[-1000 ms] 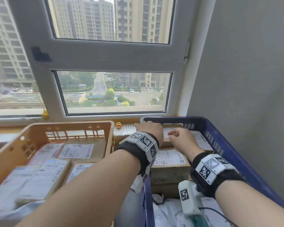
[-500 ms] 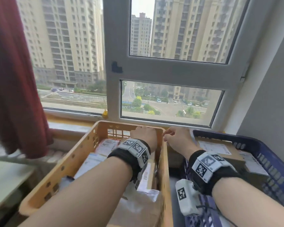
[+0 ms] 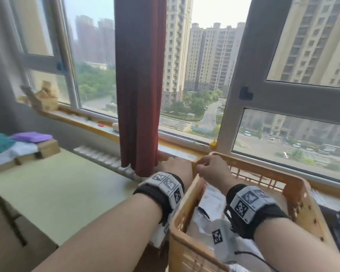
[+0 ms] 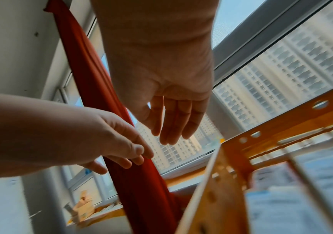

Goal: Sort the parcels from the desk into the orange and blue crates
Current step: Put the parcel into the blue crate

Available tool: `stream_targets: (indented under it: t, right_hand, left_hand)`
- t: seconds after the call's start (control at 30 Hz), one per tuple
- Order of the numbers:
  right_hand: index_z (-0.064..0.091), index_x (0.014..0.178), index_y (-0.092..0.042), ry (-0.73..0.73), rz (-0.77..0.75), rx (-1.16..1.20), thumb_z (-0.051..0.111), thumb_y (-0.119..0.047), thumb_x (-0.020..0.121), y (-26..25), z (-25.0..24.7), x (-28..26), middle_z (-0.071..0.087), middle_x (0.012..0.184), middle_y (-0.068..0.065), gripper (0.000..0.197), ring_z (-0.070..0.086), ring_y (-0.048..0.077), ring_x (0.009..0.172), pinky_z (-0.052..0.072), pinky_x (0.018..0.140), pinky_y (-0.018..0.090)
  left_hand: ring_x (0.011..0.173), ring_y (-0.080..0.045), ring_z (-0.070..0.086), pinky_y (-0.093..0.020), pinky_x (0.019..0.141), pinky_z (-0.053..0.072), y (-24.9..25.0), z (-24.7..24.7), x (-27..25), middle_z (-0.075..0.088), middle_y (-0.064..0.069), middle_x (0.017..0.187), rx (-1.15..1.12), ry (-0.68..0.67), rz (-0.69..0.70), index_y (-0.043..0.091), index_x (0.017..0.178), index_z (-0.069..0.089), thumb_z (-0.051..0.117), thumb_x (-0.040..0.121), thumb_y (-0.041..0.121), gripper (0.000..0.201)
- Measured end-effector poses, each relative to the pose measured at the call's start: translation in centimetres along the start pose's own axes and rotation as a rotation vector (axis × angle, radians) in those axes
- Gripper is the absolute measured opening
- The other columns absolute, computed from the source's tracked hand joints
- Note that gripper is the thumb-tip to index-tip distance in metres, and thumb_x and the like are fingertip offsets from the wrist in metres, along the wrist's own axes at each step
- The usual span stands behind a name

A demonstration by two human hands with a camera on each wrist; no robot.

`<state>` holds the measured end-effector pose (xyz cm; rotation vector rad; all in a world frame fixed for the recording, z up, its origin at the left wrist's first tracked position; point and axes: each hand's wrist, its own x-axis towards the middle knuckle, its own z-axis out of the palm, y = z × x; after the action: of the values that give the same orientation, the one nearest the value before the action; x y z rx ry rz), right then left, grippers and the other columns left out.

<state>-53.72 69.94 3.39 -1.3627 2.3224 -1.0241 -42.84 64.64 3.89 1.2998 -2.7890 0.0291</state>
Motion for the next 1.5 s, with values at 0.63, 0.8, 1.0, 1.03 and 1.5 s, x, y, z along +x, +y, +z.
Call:
stream_targets:
  t: [0.63,0.8,1.0,1.03,1.5]
  right_hand:
    - [0.075,0.098,-0.018,-0.295,-0.297,0.001,0.058,-0.012,0.09,-20.9,26.8,1.6,0.071,0.097,-0.004,0.02,0.063,0.014,0.092,0.046,0.082,0.024]
    - [0.074,0.1,-0.019,-0.369,-0.353,0.018,0.058,-0.014,0.091,-24.7,32.8,3.5,0.065,0.092,-0.008,0.019,0.058,0.009,0.085,0.043,0.074,0.022]
    - [0.074,0.099,-0.018,-0.438,-0.365,0.06,0.056,-0.012,0.091,-29.4,39.9,7.4,0.064,0.09,-0.008,0.021,0.061,0.014,0.093,0.047,0.079,0.025]
    - [0.074,0.099,-0.017,-0.446,-0.369,0.056,0.056,-0.011,0.09,-30.2,41.0,8.2,0.064,0.09,-0.008,0.022,0.061,0.014,0.093,0.046,0.079,0.025]
    - [0.075,0.098,-0.013,-0.555,-0.389,0.045,0.055,-0.01,0.089,-39.7,55.5,17.5,0.073,0.103,0.002,0.023,0.064,0.02,0.098,0.047,0.081,0.025]
  left_hand:
    - [0.119,-0.029,0.05,-0.038,0.09,0.041,-31.5,3.3,-7.4,0.053,-0.01,0.127,-0.04,-0.022,-0.448,0.013,0.125,0.051,0.04,0.094,0.013,0.034]
    - [0.121,-0.029,0.048,-0.039,0.092,0.04,-38.5,4.4,-7.6,0.051,-0.01,0.128,-0.019,-0.056,-0.57,0.014,0.127,0.05,0.041,0.092,0.011,0.036]
    - [0.119,-0.03,0.048,-0.039,0.09,0.041,-46.5,5.6,-5.2,0.051,-0.011,0.127,0.004,-0.082,-0.62,0.014,0.127,0.05,0.041,0.092,0.012,0.036]
    - [0.119,-0.03,0.049,-0.039,0.091,0.041,-48.0,5.8,-4.5,0.051,-0.011,0.127,0.009,-0.085,-0.626,0.014,0.128,0.05,0.041,0.092,0.012,0.036]
    - [0.121,-0.028,0.048,-0.039,0.095,0.041,-65.0,8.3,2.9,0.053,-0.009,0.129,0.051,-0.091,-0.713,0.016,0.126,0.052,0.044,0.091,0.015,0.036]
